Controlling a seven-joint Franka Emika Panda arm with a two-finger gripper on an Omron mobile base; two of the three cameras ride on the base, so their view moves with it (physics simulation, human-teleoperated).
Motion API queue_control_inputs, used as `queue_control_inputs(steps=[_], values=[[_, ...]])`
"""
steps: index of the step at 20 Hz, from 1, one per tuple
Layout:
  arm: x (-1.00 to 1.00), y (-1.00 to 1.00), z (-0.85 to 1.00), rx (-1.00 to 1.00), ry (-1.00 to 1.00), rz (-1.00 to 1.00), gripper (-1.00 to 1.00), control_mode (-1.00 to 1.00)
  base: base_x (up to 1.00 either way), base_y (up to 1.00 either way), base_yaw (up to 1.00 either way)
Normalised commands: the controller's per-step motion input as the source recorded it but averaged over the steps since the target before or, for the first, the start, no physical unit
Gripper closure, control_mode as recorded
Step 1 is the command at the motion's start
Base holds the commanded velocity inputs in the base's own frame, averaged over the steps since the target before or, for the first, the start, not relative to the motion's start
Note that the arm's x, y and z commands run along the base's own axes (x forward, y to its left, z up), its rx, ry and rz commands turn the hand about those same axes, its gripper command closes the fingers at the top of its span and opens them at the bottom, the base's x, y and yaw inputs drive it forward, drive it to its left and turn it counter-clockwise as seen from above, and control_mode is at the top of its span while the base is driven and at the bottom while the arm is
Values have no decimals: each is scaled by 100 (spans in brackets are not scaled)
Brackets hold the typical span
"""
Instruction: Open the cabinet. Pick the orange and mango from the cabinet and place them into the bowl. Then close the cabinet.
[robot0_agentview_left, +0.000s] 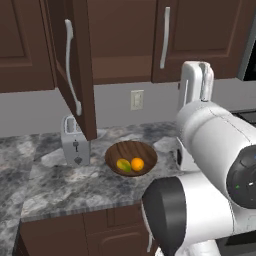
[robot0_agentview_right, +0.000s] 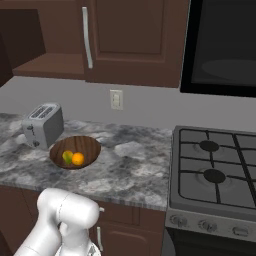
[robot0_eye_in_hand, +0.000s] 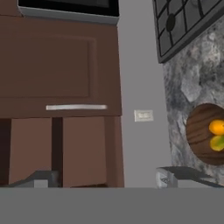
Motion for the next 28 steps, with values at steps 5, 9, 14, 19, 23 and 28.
queue_control_inputs(steps=[5, 9, 14, 19, 23, 28], values=[[-10, 61, -11, -5, -10, 0, -100, -100, 0, 0, 0], [-2, 56, -13, -4, -7, 0, -100, -100, 0, 0, 0], [0, 52, -18, -2, -3, 0, -100, -100, 0, 0, 0], [0, 61, -23, -4, -5, 0, -100, -100, 0, 0, 0], [2, 62, -23, -3, -3, 0, -100, -100, 0, 0, 0], [30, 57, -19, 0, -2, 0, -100, -100, 0, 0, 0]])
